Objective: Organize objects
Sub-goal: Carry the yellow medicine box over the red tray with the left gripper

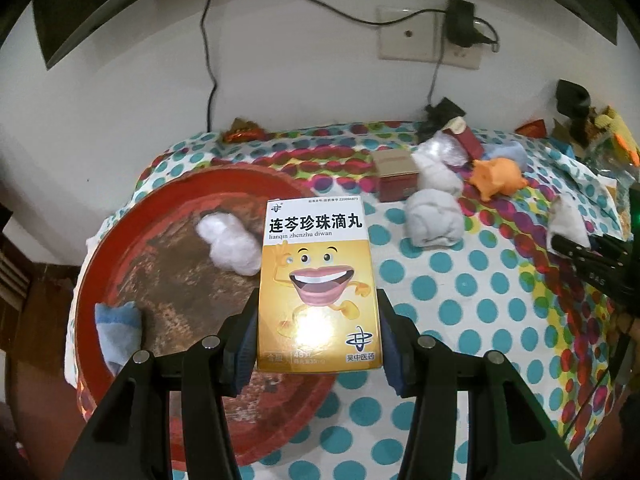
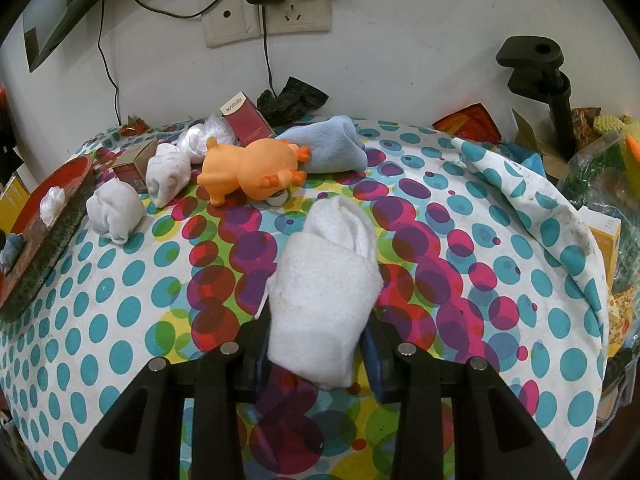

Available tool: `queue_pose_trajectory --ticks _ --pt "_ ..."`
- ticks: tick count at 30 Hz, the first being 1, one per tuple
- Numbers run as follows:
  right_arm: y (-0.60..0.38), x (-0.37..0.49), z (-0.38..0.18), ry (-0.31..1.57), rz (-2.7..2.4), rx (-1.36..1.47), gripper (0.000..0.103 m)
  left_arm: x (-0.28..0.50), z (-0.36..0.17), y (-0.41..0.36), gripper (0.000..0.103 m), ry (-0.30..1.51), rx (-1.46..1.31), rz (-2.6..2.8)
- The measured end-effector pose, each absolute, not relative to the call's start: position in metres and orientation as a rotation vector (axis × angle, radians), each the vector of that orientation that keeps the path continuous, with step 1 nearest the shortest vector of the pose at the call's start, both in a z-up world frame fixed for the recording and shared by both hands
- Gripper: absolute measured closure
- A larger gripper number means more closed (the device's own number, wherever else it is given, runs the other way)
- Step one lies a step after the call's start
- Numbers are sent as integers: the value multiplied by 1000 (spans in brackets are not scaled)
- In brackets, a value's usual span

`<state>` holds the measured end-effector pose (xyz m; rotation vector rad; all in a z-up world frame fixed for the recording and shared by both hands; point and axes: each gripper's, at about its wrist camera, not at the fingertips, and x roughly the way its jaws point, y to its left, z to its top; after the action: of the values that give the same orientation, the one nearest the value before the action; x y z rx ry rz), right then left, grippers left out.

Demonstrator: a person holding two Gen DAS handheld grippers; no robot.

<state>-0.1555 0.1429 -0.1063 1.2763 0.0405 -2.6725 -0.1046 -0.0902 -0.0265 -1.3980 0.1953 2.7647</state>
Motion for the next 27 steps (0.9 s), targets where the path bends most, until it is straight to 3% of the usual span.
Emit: queue_pose_trajectory --ticks 27 --pt "137 -154 -107 68 -2686 1277 65 -115 -73 -201 55 -17 -1623 2845"
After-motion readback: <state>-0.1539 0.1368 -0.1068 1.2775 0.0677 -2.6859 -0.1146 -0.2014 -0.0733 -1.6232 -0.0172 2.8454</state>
